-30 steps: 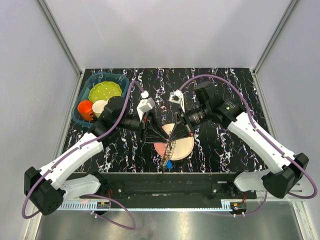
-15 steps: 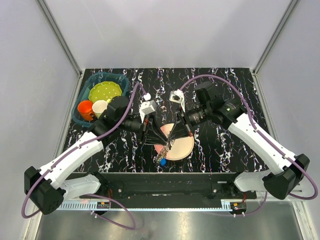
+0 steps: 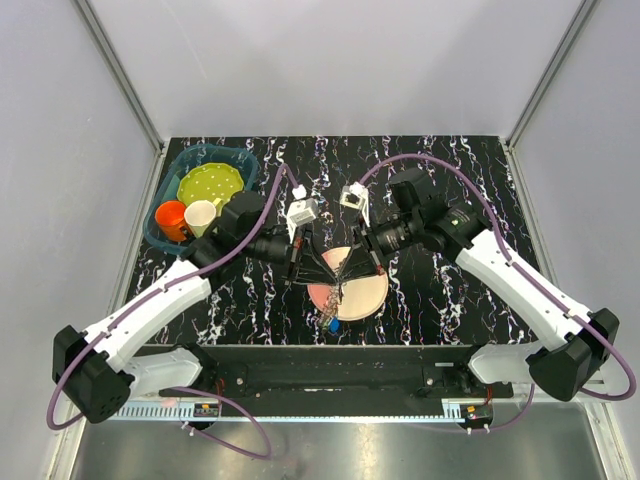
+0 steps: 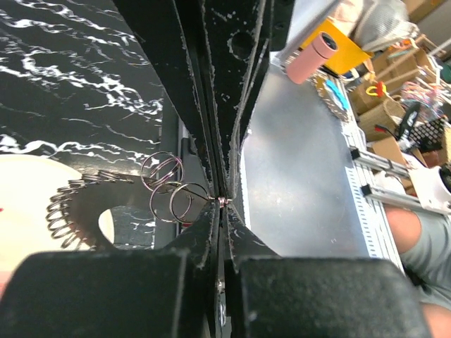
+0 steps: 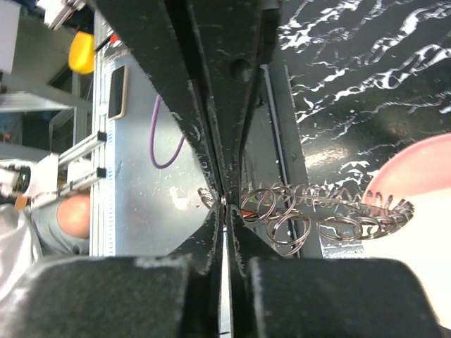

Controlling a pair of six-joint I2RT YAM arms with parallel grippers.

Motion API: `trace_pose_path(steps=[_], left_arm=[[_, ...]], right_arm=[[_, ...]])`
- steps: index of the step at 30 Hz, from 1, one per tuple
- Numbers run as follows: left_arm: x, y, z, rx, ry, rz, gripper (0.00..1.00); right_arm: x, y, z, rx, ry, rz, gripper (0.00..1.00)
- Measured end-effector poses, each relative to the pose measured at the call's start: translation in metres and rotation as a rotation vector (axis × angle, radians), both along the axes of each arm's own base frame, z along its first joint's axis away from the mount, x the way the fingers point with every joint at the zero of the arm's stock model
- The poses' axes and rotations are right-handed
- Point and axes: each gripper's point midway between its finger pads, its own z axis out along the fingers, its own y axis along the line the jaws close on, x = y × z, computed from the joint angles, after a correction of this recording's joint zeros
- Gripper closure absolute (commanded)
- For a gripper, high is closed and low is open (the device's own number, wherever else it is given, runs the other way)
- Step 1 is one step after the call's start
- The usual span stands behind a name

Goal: Remove the keys from the keyring

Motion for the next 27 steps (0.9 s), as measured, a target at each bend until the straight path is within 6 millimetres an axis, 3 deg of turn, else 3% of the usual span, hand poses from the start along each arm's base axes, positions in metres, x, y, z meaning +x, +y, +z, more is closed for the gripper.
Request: trace_pose_path(steps=[4,7,13,21,27], left_arm=[[0.01,0.0,-0.003,0.01,-0.019,0.081,1.0],[0.014,0.002,0.0,-0.037,-0.057,0.142,1.0],[0.023,0.001,0.021,-0.126,-0.088,0.21,1.0],[0.026,0.004,0.048,-0.276,-0.127,0.258,1.0],[0.027,0.005,0.066,-0.374,-0.159,0.283,1.0]], right_arm=[[0.016,0.0,-0.005,-0.053,-0.004,-0.113,0.66],[0.025,0.0,-0.002,-0.038,-0.044,-0.192,0.58],[0.023,-0.009,0.007,0.128,-0.18,-0.285,0.56],[0.03,-0.011,0.04,0.321,-0.344,-0.353,0.56],[0.033,-0.008,0.035,0.378,-0.352,-0.374,0.57]])
